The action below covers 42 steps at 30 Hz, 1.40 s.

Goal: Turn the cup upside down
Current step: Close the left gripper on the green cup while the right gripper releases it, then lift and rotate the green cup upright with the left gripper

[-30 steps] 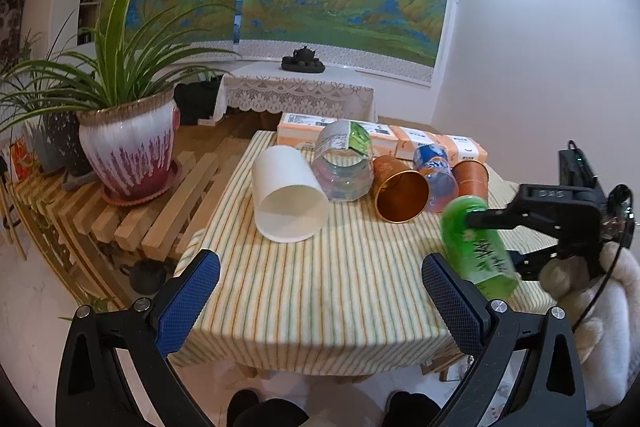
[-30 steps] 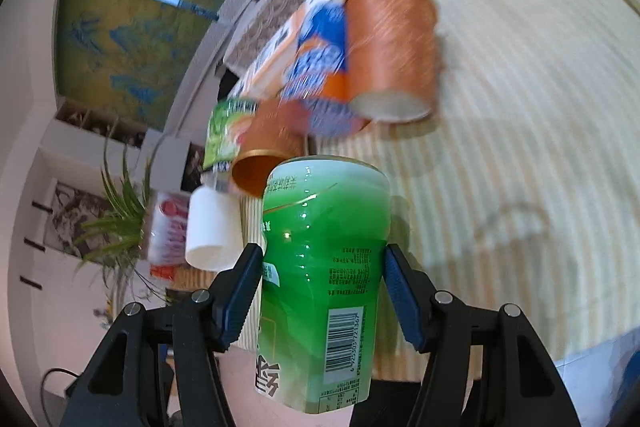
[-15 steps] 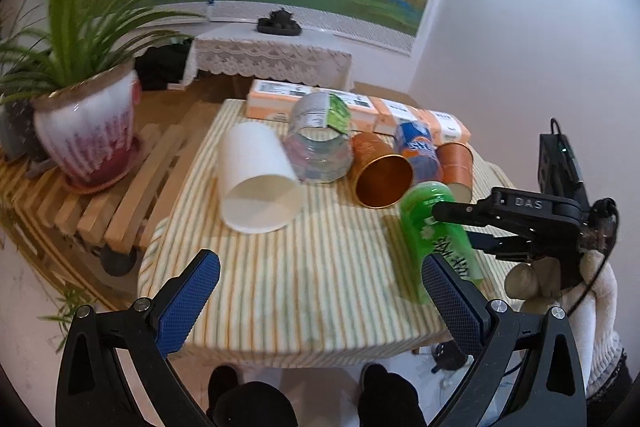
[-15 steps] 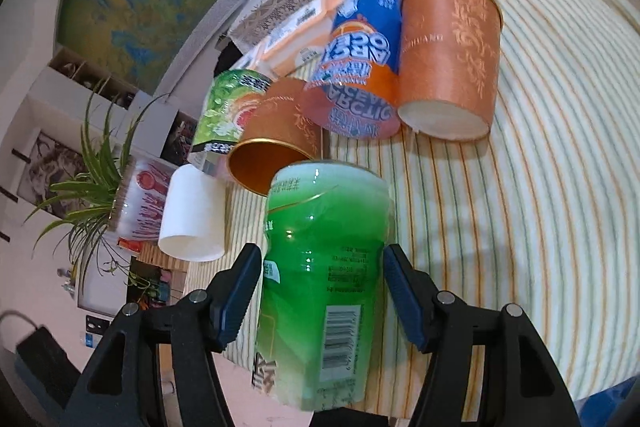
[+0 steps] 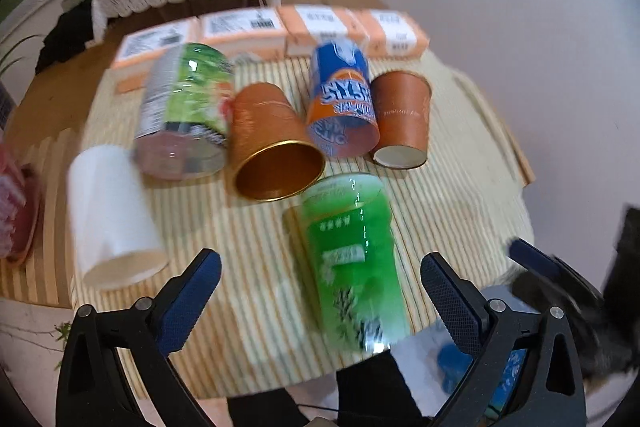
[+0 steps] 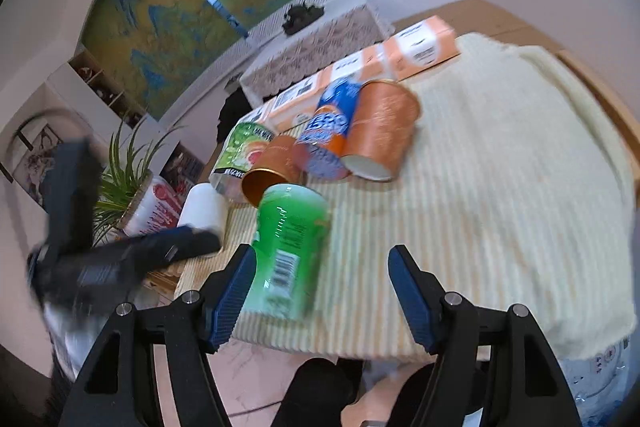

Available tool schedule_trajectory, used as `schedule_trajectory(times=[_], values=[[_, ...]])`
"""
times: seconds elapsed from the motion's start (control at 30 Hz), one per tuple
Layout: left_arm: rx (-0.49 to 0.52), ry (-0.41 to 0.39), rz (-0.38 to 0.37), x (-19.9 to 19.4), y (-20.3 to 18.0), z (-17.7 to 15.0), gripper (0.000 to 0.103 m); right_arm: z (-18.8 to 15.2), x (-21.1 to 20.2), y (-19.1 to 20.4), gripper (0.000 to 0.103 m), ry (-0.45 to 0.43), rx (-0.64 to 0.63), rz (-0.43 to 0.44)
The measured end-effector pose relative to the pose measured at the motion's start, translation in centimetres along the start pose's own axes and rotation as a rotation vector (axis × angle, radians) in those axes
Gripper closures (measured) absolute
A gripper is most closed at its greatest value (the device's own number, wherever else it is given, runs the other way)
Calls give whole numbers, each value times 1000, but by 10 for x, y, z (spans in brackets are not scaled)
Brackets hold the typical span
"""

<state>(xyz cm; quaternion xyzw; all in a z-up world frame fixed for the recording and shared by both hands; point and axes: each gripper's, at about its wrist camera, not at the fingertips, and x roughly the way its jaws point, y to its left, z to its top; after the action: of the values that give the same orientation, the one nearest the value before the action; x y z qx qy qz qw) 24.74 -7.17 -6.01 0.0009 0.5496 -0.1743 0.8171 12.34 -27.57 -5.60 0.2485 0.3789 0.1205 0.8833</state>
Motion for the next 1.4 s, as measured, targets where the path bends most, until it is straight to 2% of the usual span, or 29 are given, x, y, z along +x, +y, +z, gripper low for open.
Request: schedule_trajectory(times=[0.1,0.3,0.43,0.6,0.77,1.0,1.07,1.13,1.3,1.37,1.4], values=[[-38,76,4,22,-3,12,11,-5,-16,-7,38,-14,-17,-22],[-65,123,1,49,-6,17,12,-18,-29,-3,38,-51,-99,-98],[-88,162,-4,65,-6,20,17,-26,-36,-1,38,-74,-127,-115],[-92,174,-8,72,-7,22,20,-29,-40,1,38,-93,-149,-131],[-88,181,-17,74,-10,24,31,-30,-40,1,38,-99,-160,-146],[-81,166,-25,72,-14,22,32,-30,-41,3,38,-106,-167,-155],[-77,139,-26,63,-13,18,32,-31,-41,3,38,-106,-168,-156],[-64,79,-18,49,-15,15,32,-32,-41,4,38,-106,-170,-158],[-7,-184,-7,6,-26,-1,32,-34,-39,5,38,-109,-175,-164],[21,-295,25,-2,-34,-8,32,-35,-36,5,38,-102,-172,-160],[32,-325,32,-4,-36,-11,31,-35,-35,5,38,-98,-172,-159]])
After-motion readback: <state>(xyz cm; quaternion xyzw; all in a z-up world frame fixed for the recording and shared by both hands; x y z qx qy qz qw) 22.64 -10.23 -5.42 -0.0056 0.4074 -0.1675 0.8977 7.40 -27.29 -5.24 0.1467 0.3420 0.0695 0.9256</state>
